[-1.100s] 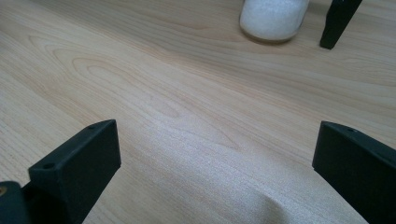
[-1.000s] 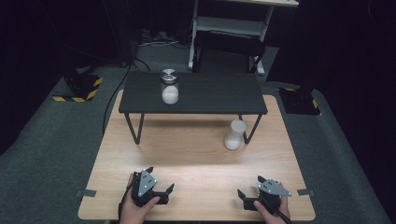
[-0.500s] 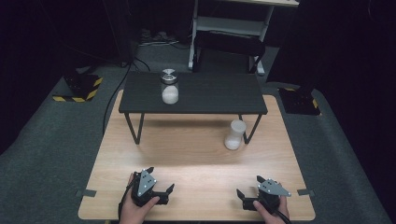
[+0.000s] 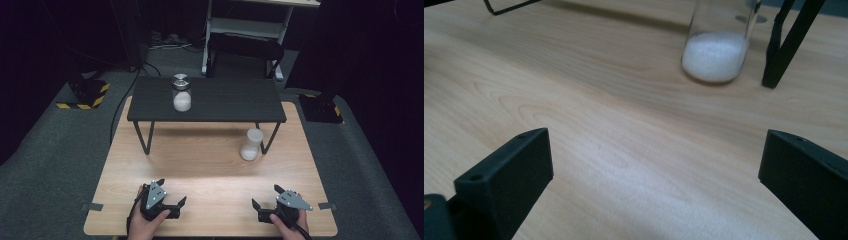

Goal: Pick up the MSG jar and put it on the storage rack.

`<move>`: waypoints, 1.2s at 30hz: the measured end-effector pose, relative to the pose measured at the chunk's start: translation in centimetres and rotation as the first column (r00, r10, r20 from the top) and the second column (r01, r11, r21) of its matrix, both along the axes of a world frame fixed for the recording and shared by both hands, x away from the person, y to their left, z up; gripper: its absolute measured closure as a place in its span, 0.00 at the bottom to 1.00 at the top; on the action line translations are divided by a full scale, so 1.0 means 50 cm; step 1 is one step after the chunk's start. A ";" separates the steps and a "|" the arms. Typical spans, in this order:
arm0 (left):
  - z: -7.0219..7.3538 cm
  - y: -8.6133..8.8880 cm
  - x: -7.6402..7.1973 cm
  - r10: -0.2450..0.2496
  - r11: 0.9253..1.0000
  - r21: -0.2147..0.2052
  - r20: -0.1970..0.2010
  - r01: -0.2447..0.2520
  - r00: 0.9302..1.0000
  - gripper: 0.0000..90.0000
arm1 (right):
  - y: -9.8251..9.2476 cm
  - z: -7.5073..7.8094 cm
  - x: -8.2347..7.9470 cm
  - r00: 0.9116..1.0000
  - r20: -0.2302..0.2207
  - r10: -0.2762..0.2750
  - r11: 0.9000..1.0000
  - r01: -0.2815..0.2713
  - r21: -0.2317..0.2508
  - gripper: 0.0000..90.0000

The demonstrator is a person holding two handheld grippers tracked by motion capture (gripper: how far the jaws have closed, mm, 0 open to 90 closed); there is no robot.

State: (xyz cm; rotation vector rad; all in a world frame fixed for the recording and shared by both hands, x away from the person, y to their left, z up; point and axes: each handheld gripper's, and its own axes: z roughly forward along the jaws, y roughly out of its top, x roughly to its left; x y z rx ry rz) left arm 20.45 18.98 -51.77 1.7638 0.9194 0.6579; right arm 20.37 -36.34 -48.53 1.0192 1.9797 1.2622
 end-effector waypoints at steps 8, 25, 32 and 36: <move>0.002 0.000 0.000 -0.012 1.000 0.012 0.001 0.012 1.000 0.01 | 0.013 0.027 0.021 1.000 0.016 -0.002 1.000 0.002 0.013 0.01; 0.002 0.001 0.001 -0.026 1.000 0.014 0.002 0.025 1.000 0.01 | 0.049 0.073 0.094 0.999 0.037 -0.015 1.000 0.014 0.021 0.01; 0.000 0.006 0.003 -0.035 0.999 0.003 0.000 0.035 0.999 0.01 | 0.061 0.082 0.114 0.998 0.056 -0.022 1.000 0.021 0.014 0.01; 0.000 0.009 0.005 -0.036 0.999 -0.004 -0.004 0.036 0.999 0.01 | 0.067 0.087 0.127 0.998 0.065 -0.028 1.000 0.027 0.016 0.01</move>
